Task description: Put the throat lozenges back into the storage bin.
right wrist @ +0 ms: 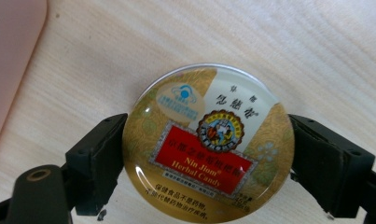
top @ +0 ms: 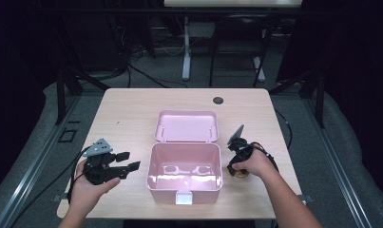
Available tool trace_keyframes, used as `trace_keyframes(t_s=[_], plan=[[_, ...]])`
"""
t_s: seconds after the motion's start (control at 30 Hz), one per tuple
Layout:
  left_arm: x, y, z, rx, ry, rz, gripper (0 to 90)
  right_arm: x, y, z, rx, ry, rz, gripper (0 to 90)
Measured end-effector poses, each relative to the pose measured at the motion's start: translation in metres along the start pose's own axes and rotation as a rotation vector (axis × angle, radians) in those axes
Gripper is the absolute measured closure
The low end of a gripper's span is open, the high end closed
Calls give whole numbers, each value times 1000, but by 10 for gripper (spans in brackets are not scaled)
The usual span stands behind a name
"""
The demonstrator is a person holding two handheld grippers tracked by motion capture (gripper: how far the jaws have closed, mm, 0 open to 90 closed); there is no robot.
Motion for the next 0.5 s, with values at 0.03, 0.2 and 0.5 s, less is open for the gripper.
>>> trace_keyframes(t_s=[0.03,0.2,0.5], plan=[[0,0,0,0,-1,0,417,0,-1,0,-6,-1,-4,162],[0,0,0,-4,1,1,418,2,-2,-1,-19,-10,-14,183],[0,0,0,0,0,-1,419,1,-3,-3,-8,-1,-19,192]])
Point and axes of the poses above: each handheld gripper's, and its own axes: x roughly forward along the jaws, y roughly out of its top, z roughly to its right, the point moved 10 cm from there along x, roughly forward along the jaws, and after that the axes turned 2 degrees about -x, right-handed, at the moved point
